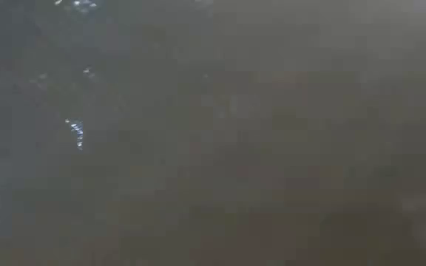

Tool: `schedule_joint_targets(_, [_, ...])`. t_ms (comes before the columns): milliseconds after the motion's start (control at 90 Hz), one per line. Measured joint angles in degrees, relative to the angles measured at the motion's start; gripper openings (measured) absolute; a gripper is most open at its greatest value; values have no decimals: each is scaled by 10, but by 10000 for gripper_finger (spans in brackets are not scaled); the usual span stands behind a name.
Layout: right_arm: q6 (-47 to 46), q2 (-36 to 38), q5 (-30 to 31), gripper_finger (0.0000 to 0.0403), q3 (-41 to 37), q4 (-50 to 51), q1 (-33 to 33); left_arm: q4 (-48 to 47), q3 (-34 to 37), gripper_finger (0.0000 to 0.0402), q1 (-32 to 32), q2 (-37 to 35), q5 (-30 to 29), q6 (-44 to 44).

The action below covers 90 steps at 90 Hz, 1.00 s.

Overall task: Set table place
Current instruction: Fold the brown table napkin

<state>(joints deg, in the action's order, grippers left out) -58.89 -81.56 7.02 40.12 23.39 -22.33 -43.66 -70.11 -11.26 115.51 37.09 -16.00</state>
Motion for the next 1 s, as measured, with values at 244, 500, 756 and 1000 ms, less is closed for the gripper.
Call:
schedule_joint_targets(244, [8,0,-6,0,0,1,0,42,-37,0,-11,3,-47,35])
schedule_joint_targets(500, [16,-2,-22,0,0,-47,13,52,-41,0,-26,3,-73,43])
schedule_joint_targets(756, [-17,-82,-42,0,0,-120,56,72,-45,0,-43,3,-86,51])
schedule_joint_targets(1000, [-19,-111,-37,0,47,-131,89,29,-44,0,-49,-68,-166,56])
